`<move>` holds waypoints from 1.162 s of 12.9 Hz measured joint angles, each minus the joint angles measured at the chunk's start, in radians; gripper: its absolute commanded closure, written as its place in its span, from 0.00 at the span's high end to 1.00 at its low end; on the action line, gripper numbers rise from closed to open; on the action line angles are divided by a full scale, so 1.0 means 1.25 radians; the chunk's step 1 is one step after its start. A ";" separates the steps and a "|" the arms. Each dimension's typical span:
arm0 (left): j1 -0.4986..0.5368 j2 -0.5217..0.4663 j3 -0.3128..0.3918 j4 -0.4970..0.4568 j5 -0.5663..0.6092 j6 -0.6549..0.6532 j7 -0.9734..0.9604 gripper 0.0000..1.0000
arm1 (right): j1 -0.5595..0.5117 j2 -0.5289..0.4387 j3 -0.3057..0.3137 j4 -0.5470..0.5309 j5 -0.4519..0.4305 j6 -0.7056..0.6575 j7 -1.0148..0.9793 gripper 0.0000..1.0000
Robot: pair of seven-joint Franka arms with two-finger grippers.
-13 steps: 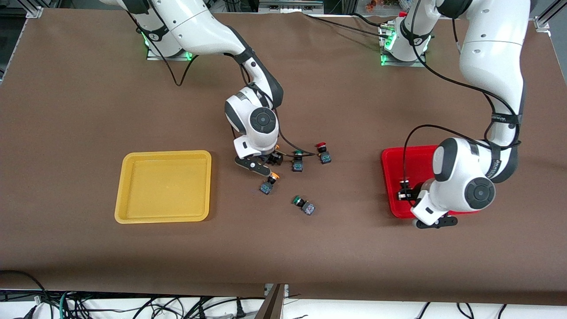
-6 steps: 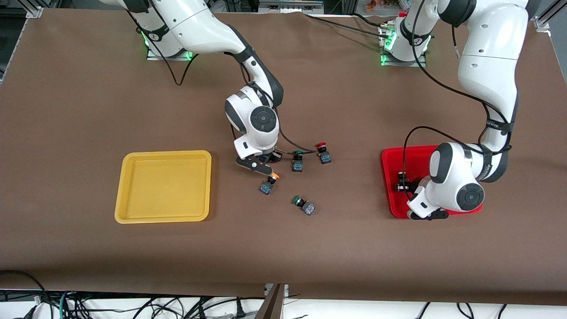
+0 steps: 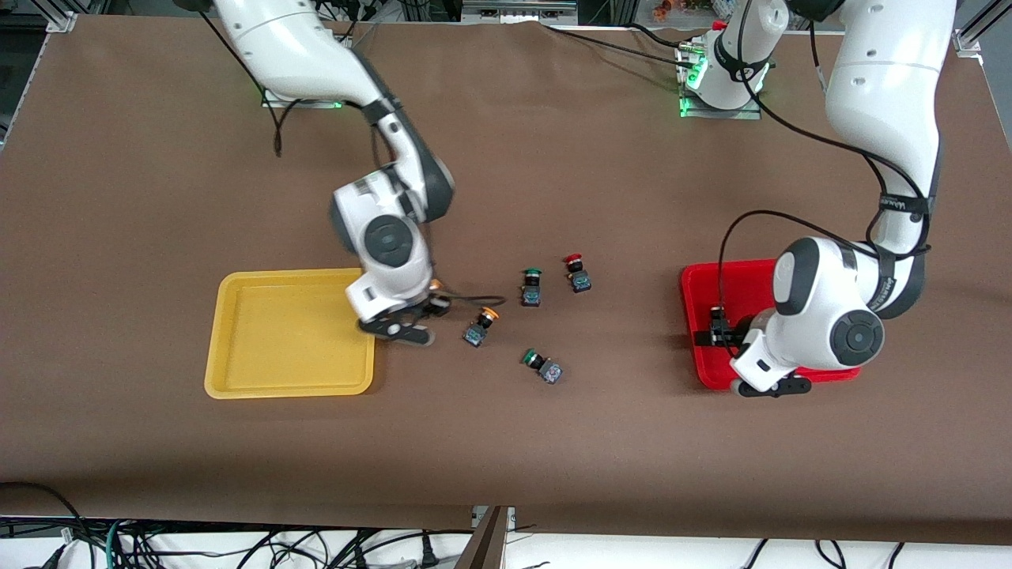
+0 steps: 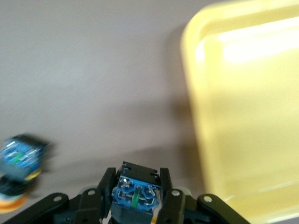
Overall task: Place red and yellow buttons in trays
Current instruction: 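Place the yellow button in the yellow tray while the left gripper reaches another button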
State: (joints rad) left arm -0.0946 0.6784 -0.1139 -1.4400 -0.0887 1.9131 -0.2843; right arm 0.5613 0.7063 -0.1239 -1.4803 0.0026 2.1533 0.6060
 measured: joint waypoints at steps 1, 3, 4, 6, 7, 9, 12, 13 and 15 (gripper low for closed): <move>-0.016 -0.007 -0.029 -0.001 0.000 -0.003 -0.061 1.00 | -0.035 -0.001 -0.005 0.000 0.000 -0.006 -0.062 0.00; -0.068 -0.005 -0.058 -0.006 0.000 0.002 -0.154 1.00 | -0.093 0.000 -0.026 -0.008 0.000 -0.019 -0.185 0.00; -0.102 0.000 -0.059 -0.012 0.000 0.014 -0.191 1.00 | -0.127 0.001 -0.033 -0.013 0.000 -0.020 -0.247 0.00; -0.158 0.019 -0.060 -0.036 -0.001 0.062 -0.248 1.00 | -0.197 0.004 -0.037 -0.024 0.000 -0.020 -0.355 0.00; -0.181 0.029 -0.060 -0.056 -0.001 0.096 -0.268 1.00 | -0.227 0.006 -0.037 -0.033 0.000 -0.019 -0.396 0.00; -0.212 0.044 -0.061 -0.108 -0.001 0.185 -0.294 1.00 | -0.267 0.009 -0.037 -0.064 0.000 0.007 -0.454 0.00; -0.242 0.047 -0.060 -0.190 -0.001 0.304 -0.324 0.58 | -0.276 0.010 -0.036 -0.118 0.000 0.056 -0.472 1.00; -0.243 0.047 -0.060 -0.197 -0.001 0.309 -0.328 0.41 | -0.277 0.011 -0.036 -0.125 0.000 0.068 -0.472 1.00; -0.242 0.045 -0.056 -0.200 -0.001 0.307 -0.332 0.14 | -0.279 0.009 -0.036 -0.118 0.001 0.078 -0.472 1.00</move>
State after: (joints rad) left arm -0.3968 0.7343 -0.1835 -1.6895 -0.0897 2.2969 -0.6989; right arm 0.2131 0.7175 -0.1684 -1.6272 0.0033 2.2502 0.0164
